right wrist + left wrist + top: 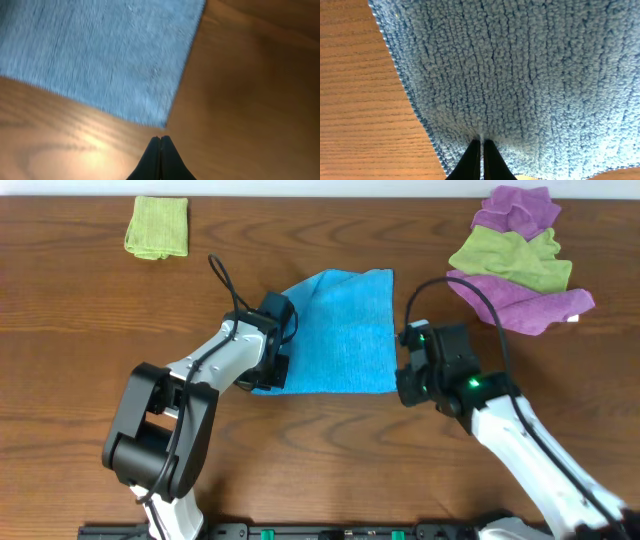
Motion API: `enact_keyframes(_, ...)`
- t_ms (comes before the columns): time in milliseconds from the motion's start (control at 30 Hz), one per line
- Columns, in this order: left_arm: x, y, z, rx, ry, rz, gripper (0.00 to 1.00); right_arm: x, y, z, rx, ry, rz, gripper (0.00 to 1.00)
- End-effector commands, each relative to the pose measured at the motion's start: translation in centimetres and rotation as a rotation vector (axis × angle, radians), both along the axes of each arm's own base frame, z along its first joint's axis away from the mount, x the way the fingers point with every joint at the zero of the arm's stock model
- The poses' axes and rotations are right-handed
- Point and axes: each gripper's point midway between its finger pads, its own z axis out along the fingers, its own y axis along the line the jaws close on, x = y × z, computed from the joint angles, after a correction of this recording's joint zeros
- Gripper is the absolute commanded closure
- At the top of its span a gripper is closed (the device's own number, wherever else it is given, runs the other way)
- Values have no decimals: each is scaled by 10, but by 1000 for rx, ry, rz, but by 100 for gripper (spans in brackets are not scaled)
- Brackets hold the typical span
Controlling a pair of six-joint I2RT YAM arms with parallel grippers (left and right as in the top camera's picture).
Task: Fold the cloth
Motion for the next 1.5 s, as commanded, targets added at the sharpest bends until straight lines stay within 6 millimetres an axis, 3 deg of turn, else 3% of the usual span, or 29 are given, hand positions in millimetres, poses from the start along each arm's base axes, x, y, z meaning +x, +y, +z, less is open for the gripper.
enact_keyframes(0,-6,-2,-6,-22,23,0,94,-4,11,-22,39,75,12,99)
enact_keyframes(633,-6,-2,-6,-22,23,0,94,7,24,-83,47,164,32,98)
enact_keyframes(833,-10,0,-6,-14,41,0,94,-16,19,-107,8,285,35,99)
enact_keyframes(1200,-34,10,-4,27,138,9,94,-83,24,-113,-93,504,103,99)
enact_keyframes(1467,-49,16,-1,55,197,35,94,-92,22,-112,-113,534,107,99)
